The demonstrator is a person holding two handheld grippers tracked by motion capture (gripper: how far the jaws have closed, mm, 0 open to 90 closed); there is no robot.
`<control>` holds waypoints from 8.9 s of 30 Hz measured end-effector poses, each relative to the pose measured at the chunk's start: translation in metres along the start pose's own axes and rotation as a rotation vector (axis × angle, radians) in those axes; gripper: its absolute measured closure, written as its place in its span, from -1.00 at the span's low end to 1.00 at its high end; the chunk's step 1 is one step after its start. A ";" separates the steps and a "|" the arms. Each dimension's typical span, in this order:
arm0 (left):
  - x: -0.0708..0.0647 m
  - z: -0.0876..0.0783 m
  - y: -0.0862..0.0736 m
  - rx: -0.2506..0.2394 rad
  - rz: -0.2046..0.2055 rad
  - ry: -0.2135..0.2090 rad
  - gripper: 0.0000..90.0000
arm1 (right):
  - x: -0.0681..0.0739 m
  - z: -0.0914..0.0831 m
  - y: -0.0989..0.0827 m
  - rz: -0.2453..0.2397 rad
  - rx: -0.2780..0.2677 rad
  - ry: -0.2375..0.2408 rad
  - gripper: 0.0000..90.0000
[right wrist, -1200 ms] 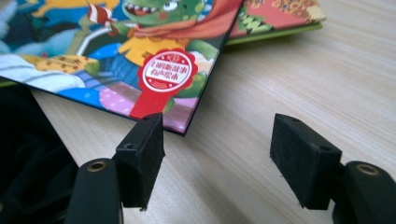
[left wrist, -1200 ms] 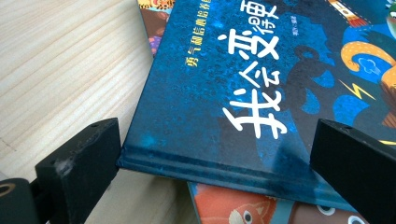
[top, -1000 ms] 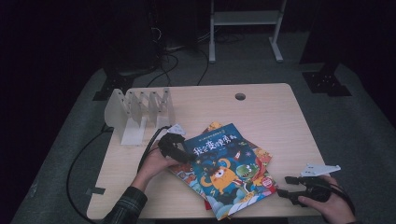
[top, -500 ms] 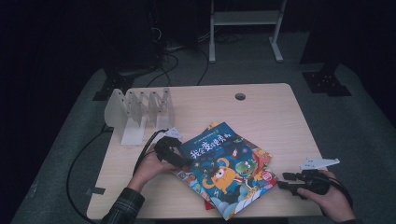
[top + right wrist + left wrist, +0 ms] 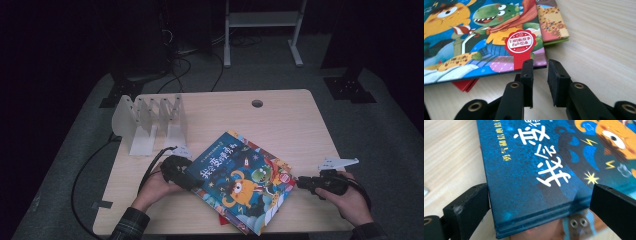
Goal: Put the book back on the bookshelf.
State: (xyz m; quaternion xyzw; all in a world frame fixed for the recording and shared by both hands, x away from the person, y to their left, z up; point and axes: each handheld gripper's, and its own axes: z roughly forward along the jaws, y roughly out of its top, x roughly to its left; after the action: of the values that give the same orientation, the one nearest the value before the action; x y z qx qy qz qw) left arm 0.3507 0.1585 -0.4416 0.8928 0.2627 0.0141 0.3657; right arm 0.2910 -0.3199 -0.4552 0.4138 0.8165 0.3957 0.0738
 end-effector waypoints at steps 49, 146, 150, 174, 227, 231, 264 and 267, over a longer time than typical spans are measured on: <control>0.007 -0.010 -0.014 -0.035 -0.041 0.022 -1.00 | -0.012 0.061 0.072 -0.072 0.011 -0.068 0.76; 0.025 -0.042 -0.056 -0.025 -0.250 -0.054 -1.00 | 0.066 0.077 0.068 -0.279 0.064 0.198 0.84; 0.021 -0.046 -0.054 -0.032 -0.236 -0.048 -1.00 | 0.067 0.076 0.068 -0.281 0.074 0.207 0.89; 0.012 -0.079 -0.018 -0.131 -0.194 -0.071 -0.92 | 0.070 0.075 0.069 -0.316 0.111 0.238 0.80; 0.006 -0.136 0.109 -0.082 -0.185 -0.095 0.39 | 0.087 0.082 0.071 -0.358 0.112 0.305 0.59; 0.007 -0.138 0.119 -0.058 -0.188 -0.099 0.44 | 0.089 0.084 0.071 -0.349 0.109 0.324 0.55; -0.012 -0.151 0.204 0.075 -0.037 -0.081 0.74 | 0.057 0.084 0.070 -0.269 -0.004 0.066 -0.12; -0.015 -0.153 0.207 0.084 -0.031 -0.080 0.76 | 0.052 0.084 0.069 -0.257 -0.013 0.025 -0.20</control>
State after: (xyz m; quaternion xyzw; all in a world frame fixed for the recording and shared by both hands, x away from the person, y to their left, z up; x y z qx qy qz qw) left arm 0.3997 0.1270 -0.1898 0.9031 0.2619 -0.0383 0.3382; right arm 0.3380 -0.2088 -0.4521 0.3002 0.8611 0.3934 0.1165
